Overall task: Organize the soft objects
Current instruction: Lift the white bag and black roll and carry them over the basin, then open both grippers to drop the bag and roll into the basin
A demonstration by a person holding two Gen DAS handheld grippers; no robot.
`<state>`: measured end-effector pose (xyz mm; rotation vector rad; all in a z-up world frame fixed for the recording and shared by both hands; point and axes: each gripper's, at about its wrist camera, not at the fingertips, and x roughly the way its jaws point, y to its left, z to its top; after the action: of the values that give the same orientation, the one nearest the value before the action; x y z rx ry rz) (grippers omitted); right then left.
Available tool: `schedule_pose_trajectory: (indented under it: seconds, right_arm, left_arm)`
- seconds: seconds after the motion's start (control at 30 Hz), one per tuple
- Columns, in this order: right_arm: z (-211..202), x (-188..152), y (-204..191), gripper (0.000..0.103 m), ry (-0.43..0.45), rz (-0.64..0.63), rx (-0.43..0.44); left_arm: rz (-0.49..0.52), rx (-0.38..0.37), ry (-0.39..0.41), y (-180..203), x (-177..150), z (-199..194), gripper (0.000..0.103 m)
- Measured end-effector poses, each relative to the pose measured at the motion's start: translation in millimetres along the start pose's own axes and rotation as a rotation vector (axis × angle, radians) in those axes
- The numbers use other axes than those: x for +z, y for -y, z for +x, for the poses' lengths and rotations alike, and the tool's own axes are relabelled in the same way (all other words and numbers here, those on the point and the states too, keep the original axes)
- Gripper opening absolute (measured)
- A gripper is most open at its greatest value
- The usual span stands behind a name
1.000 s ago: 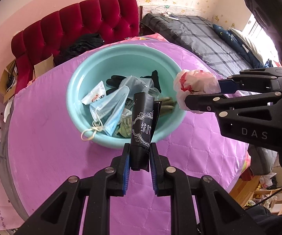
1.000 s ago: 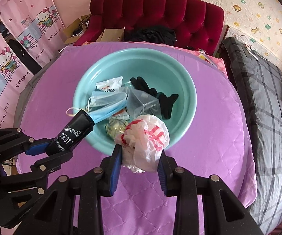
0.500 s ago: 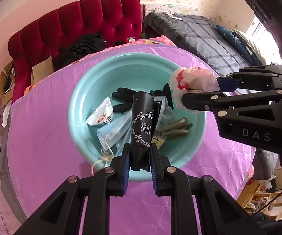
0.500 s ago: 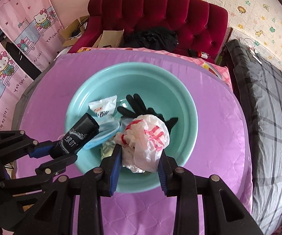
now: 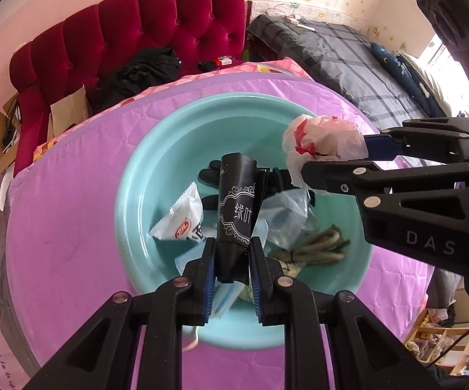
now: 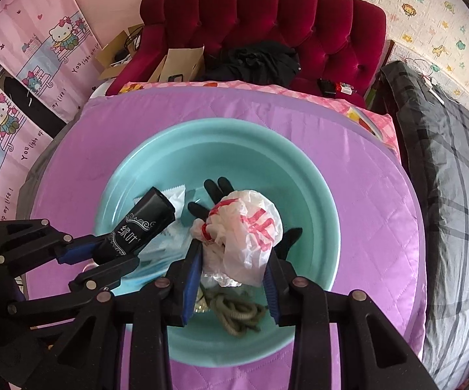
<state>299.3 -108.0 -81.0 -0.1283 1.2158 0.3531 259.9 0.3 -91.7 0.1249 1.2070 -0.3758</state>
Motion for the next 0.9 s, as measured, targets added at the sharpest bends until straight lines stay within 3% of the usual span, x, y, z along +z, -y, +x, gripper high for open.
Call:
schedule_pose_trajectory:
  seconds: [0.5,0.77,0.8,0.87,0.9]
  right_arm:
    - [30.6,19.0,8.9,0.04,-0.025,0.021,0.016]
    - [36.0,23.9,11.9,0.047,-0.025,0.037,0.026]
    - [36.1,24.3,11.7,0.05,-0.024,0.038,0.024]
    - [35.9,24.7,11.6,0.058,-0.021,0.034,0.009]
    - [36.1,25.1,11.8,0.068,-0.02,0.033,0.004]
  left_arm:
    - [-0.006,0.013,-0.037,-9.7,20.0,32.8,0.022]
    - [-0.007,0.045,-0.044,-11.0,23.6,38.0,0.03]
    - [-0.006,0.052,-0.045,-10.9,23.5,38.4,0.035]
    - [-0.011,0.064,-0.056,-11.1,23.6,41.0,0.065]
    - [-0.013,0.074,-0.061,-11.3,23.2,42.3,0.088]
